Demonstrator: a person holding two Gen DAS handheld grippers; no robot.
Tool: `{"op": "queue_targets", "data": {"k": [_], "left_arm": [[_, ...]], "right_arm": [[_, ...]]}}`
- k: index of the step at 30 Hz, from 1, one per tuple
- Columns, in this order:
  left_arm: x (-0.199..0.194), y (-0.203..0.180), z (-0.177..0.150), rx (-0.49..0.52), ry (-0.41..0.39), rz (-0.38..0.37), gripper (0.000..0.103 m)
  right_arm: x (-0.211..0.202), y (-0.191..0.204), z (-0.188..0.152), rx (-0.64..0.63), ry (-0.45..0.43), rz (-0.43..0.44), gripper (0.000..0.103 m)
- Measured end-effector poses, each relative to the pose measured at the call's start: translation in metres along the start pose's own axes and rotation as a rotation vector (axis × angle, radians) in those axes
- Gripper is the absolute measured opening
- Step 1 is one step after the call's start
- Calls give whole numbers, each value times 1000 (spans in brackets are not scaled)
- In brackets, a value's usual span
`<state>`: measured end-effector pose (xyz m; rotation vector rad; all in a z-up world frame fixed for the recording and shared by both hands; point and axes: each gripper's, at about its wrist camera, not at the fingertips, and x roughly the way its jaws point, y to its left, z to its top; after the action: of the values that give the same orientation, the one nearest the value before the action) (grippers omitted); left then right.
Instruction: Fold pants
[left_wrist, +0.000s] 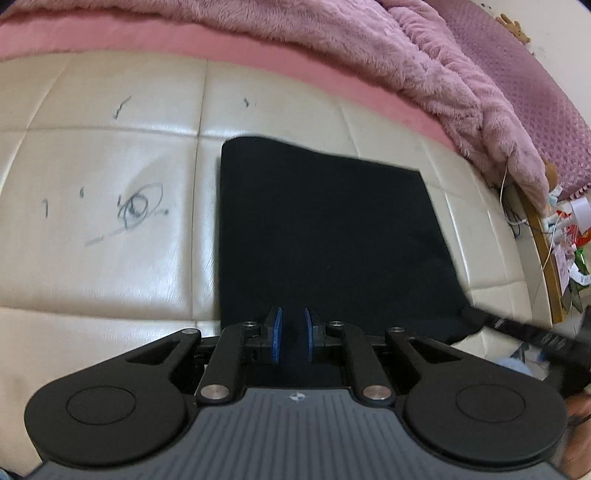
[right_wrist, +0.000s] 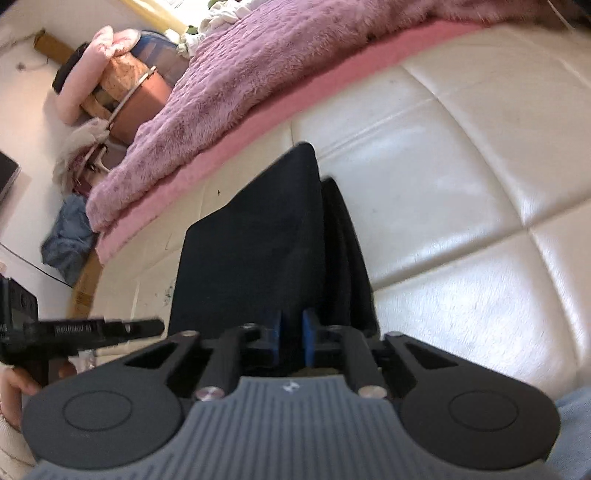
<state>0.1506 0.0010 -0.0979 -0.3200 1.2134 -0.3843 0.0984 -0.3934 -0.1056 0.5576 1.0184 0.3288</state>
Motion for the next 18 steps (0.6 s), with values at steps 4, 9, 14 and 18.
{"op": "queue_targets", "data": {"k": [4, 9, 14, 18], "left_arm": [[3, -2, -8, 30, 7, -7, 13], [13, 0, -19, 69, 43, 24, 8], [24, 9, -27, 52, 65, 13, 6], [23, 6, -29, 85, 71, 24, 6]], "right_arm": [[-26, 37, 12, -141, -65, -16, 3], [-15, 42, 9, -254, -10, -177, 3], [24, 12, -9, -226, 53, -290, 3], [39, 10, -11, -245, 51, -309, 3]]}}
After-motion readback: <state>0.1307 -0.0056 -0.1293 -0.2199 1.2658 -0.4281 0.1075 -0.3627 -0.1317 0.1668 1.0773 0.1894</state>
